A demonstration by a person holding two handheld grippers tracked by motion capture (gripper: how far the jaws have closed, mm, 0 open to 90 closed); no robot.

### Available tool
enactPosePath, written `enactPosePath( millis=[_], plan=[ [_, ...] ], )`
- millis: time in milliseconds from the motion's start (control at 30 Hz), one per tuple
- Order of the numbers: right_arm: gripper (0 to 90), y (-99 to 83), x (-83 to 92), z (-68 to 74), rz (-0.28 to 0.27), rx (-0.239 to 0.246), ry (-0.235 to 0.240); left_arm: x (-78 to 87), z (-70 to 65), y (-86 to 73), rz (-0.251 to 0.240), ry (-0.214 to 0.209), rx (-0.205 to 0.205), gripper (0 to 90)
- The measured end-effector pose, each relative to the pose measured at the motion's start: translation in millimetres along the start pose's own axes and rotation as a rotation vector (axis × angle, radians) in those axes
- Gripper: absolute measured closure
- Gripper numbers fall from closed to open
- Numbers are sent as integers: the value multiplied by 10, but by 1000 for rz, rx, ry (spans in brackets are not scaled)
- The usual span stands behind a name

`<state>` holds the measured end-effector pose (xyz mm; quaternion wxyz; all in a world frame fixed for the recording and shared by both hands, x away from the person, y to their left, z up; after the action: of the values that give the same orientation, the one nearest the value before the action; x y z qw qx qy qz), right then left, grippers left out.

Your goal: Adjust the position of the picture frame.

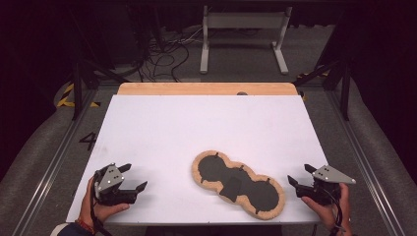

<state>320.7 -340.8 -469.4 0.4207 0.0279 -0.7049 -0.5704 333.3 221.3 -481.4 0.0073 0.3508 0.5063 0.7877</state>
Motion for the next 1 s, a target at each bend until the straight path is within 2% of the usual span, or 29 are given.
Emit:
enactPosePath(
  millis=[67,100,133,167,200,233,267,300,333,367,400,433,567,633,700,733,767,833,867,1000],
  plan=[
    [292,-4,3,-1,1,0,4,-6,-28,7,-1,-10,-3,225],
    [342,-5,-3,-4,4,-7,15,-14,-79,20,0,-47,-19,263],
    [342,-5,-3,-4,4,-7,15,-14,-79,20,0,-47,-19,303],
    [377,-5,-14,1,10,-9,28,-24,-109,31,1,-58,-24,303],
    [426,-7,-52,28,36,6,45,-37,-174,66,1,-82,-44,384],
    [443,-7,-66,47,46,18,50,-37,-174,66,1,-82,-44,435],
    [467,-6,-75,64,51,26,56,-41,-242,108,-3,-102,-69,491],
    [467,-6,-75,64,51,26,56,-41,-242,108,-3,-102,-69,545],
    [519,-4,-86,91,54,29,72,-53,-317,148,-8,-137,-73,587],
    [519,-4,-86,91,54,29,72,-53,-317,148,-8,-137,-73,640],
    [542,-1,-89,101,56,25,82,-71,-372,166,1,-159,-84,640],
    [577,10,-90,117,55,27,94,-94,-424,181,10,-176,-104,695],
    [683,25,-85,189,65,49,133,-200,-636,296,31,-205,-154,807],
    [748,10,-96,224,78,59,162,-295,-721,398,27,-217,-173,820],
    [776,-1,-116,258,98,72,177,-373,-768,484,20,-219,-188,826],
    [776,-1,-116,258,98,72,177,-373,-768,484,20,-219,-188,823],
    [788,-8,-119,291,117,95,184,-409,-783,530,12,-220,-181,827],
    [800,-12,-110,297,121,94,187,-473,-797,619,0,-230,-166,832],
    [805,-18,-96,298,122,90,190,-524,-801,677,-7,-223,-175,838],
    [823,-67,-7,300,137,62,186,-683,-752,821,-16,-198,-157,850]
  ],
)
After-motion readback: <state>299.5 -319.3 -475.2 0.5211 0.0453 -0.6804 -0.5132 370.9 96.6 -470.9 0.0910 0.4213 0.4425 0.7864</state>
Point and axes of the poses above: each handheld gripper's, and its own axes: x roughly backward along the jaws, y roughly out of its top, z roughly to its left, the point moved 4 cm from there along -x, roughly forward along the jaws, and after that the axes turned 13 degrees about y, right-handed, at the moved point
